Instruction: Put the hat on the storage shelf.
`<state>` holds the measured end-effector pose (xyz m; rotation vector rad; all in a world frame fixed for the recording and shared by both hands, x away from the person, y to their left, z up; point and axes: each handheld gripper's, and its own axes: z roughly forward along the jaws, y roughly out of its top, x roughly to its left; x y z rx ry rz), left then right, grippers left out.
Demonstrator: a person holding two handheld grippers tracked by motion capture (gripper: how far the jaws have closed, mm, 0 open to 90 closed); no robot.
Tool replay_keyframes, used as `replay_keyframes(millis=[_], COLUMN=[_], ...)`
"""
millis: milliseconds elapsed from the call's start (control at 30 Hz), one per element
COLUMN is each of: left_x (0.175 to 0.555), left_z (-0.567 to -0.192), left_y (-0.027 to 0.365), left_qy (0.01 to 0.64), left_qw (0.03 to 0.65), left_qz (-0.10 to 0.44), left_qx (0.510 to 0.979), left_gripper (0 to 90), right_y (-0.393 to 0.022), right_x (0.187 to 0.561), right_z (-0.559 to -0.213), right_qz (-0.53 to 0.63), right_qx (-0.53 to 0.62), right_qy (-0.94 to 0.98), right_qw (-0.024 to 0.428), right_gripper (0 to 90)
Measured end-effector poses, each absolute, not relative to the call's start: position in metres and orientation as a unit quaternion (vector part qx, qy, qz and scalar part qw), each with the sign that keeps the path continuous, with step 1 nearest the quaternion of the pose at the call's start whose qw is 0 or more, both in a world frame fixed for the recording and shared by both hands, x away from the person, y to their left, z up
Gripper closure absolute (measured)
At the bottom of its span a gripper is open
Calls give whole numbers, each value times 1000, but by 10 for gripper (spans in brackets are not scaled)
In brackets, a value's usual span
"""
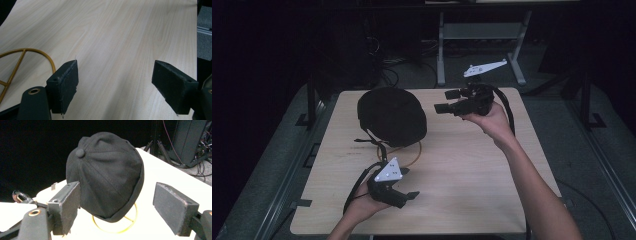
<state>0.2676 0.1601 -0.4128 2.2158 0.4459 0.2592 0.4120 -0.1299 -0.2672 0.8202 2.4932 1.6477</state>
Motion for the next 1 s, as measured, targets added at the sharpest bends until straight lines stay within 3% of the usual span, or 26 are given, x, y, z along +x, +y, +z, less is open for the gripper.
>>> replay_keyframes(millis=[1000], left_x=[268], left_z=[-413], left_y=[162], left_qy=[181], left_qw=[415], left_qz=[106], left_qx=[885], left_gripper=[202], right_y=[-181], right_x=[390], right_z=[-297], right_qz=[523], right_qx=[295], right_qy=[800], right_qw=[27], right_gripper=[172])
